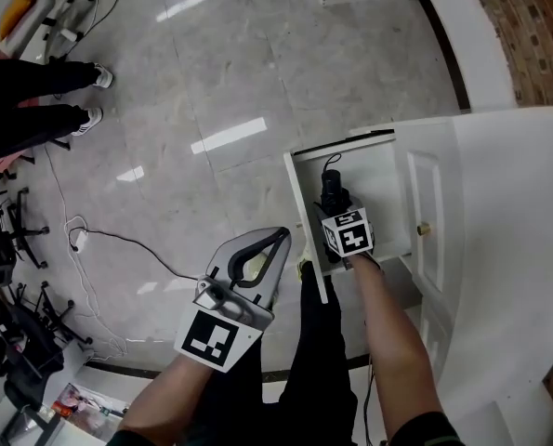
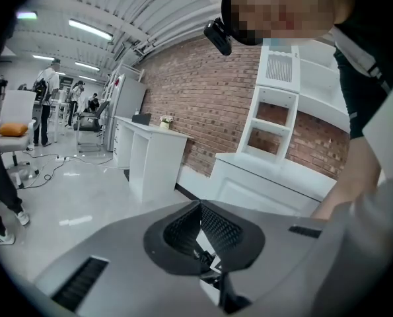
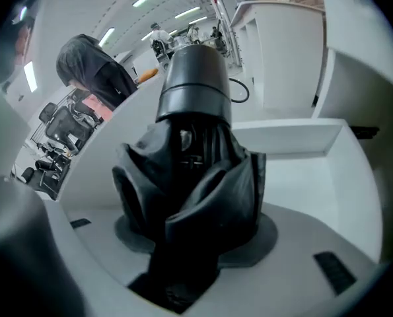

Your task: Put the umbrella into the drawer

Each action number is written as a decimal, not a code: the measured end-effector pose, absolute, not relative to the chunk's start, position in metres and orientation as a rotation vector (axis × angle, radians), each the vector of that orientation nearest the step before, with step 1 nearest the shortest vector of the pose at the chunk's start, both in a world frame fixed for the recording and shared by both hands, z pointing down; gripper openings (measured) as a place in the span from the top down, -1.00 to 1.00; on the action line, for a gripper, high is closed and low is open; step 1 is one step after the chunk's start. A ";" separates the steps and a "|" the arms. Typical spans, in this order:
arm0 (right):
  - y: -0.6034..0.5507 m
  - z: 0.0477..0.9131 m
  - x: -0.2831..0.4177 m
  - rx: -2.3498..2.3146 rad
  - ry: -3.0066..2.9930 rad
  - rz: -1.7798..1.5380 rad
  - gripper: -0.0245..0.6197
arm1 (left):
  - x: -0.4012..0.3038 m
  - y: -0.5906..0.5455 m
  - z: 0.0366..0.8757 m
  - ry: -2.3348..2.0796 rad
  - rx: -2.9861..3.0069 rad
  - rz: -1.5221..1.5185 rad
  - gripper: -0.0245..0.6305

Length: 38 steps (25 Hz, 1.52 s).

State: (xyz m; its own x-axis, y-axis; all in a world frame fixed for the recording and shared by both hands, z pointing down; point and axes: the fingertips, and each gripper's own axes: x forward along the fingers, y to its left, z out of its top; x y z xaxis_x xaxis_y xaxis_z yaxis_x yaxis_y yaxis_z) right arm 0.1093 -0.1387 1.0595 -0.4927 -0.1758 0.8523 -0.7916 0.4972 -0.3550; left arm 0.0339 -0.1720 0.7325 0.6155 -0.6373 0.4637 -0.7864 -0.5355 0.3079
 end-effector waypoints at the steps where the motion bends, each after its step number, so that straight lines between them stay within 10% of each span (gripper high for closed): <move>1: -0.138 1.071 0.107 0.781 -1.935 1.003 0.30 | 0.031 -0.172 0.736 -1.127 2.346 0.407 0.91; 32: -0.123 1.077 0.126 0.788 -1.636 1.216 0.09 | -0.009 -0.146 0.706 -1.160 2.347 0.399 0.91; 38: -0.121 0.980 0.129 1.028 -1.726 1.161 0.74 | -0.018 -0.131 0.676 -1.162 2.344 0.384 0.91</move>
State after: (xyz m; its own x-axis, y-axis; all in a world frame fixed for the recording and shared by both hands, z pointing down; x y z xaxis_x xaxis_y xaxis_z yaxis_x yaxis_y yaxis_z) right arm 0.1289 -0.1207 0.9802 -0.3509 -0.1879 0.9174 -0.9206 0.2486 -0.3012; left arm -0.0177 -0.1306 0.6757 0.5976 -0.6628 0.4513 -0.8012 -0.5160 0.3031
